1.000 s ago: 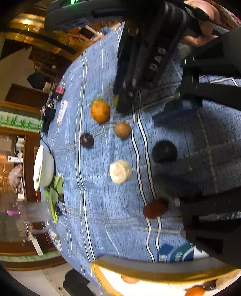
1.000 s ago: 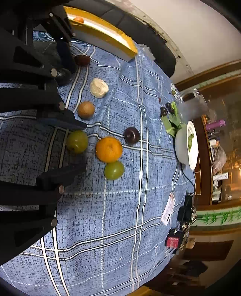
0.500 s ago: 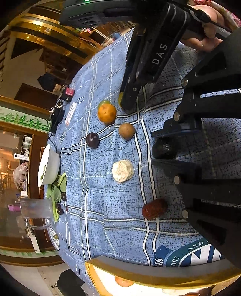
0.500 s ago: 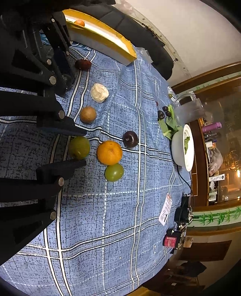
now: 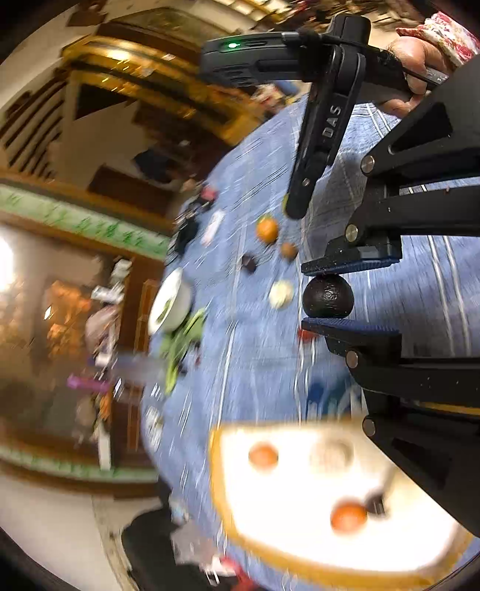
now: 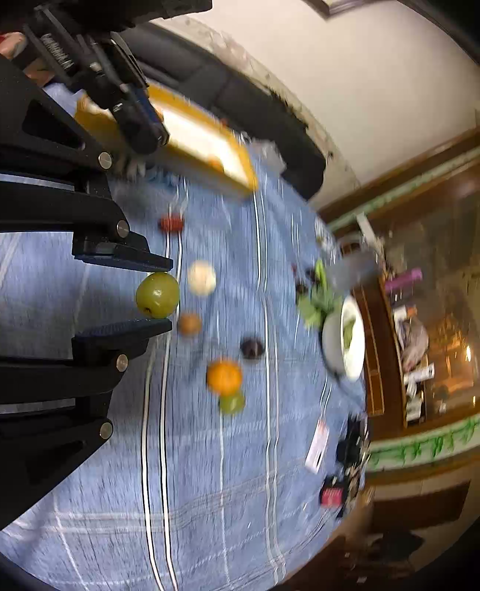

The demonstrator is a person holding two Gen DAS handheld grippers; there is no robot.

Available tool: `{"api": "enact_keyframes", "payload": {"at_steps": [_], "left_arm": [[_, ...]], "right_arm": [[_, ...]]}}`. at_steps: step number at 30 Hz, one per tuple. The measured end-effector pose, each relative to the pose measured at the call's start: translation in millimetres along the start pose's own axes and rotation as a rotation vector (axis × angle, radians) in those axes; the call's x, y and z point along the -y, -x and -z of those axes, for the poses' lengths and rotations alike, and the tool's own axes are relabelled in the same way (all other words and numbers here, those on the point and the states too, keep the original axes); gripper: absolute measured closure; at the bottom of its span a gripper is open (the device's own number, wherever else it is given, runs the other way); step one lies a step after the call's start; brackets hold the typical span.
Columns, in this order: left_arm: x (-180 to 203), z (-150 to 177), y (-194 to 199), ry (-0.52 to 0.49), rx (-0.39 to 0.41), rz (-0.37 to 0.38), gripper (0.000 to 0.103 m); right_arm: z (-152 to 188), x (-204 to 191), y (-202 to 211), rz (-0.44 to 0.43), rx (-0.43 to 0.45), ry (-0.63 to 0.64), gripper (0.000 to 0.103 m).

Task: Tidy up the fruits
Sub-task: 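Carry plum and lime over the tray and open both tools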

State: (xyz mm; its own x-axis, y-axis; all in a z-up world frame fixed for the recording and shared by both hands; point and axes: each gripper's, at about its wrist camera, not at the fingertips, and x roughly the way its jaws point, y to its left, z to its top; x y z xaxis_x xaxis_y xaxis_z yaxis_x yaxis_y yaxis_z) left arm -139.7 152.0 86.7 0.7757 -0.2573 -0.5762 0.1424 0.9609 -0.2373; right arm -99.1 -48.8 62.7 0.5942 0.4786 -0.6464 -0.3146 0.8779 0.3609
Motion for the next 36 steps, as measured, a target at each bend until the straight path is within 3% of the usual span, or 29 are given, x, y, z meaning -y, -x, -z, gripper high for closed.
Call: {"api": "enact_keyframes", "payload": {"at_steps": [7,10,16,19,22,23,24,26,27,30,33,36], "left_arm": [[-61.0,15.2,60.0,0.087,0.108,-0.067,0.081],[-87.6,18.4,67.6,0.132,0.100,-0.159,0.081],[-131.0,25.6,71.2,0.239,0.062,-0.274,0.081],[-145.5,30.6,70.2,0.286,0.038,-0.268,0.074],[-152.7,34.7,73.1,0.311,0.043,-0.261,0.048],[-154.0,36.4,76.9,0.314,0.052,-0.257,0.044],[-154.8,36.1,78.8,0.314,0.059,-0.251,0.042],[-155.7,35.4,83.8,0.316,0.073,-0.241,0.033],[-155.5,35.0,84.8,0.320,0.077,-0.236,0.032],[-155.0,35.1,89.5,0.329,0.083,-0.206,0.032],[-155.6,35.8,92.0,0.332,0.098,-0.188,0.029],[-156.4,33.7,88.2,0.343,0.085,-0.164,0.028]], "right_arm": [[3.9,-79.2,-3.6,-0.160,-0.025,0.072,0.075],[8.0,-112.1,-10.7,-0.190,-0.041,0.118,0.075],[22.4,-170.9,-35.7,-0.232,-0.104,0.215,0.075],[29.5,-193.9,-51.8,-0.225,-0.136,0.266,0.074],[35.0,-207.2,-66.6,-0.179,-0.146,0.307,0.072],[34.7,-208.8,-69.4,-0.166,-0.143,0.315,0.068],[33.7,-208.2,-68.6,-0.165,-0.136,0.314,0.054],[29.6,-202.8,-61.0,-0.171,-0.098,0.286,0.037],[26.7,-198.5,-56.6,-0.162,-0.081,0.272,0.035],[22.9,-185.5,-52.6,-0.079,-0.060,0.242,0.035],[32.4,-176.9,-65.9,0.027,-0.105,0.267,0.036],[48.5,-175.0,-78.4,-0.007,-0.182,0.256,0.056]]}}
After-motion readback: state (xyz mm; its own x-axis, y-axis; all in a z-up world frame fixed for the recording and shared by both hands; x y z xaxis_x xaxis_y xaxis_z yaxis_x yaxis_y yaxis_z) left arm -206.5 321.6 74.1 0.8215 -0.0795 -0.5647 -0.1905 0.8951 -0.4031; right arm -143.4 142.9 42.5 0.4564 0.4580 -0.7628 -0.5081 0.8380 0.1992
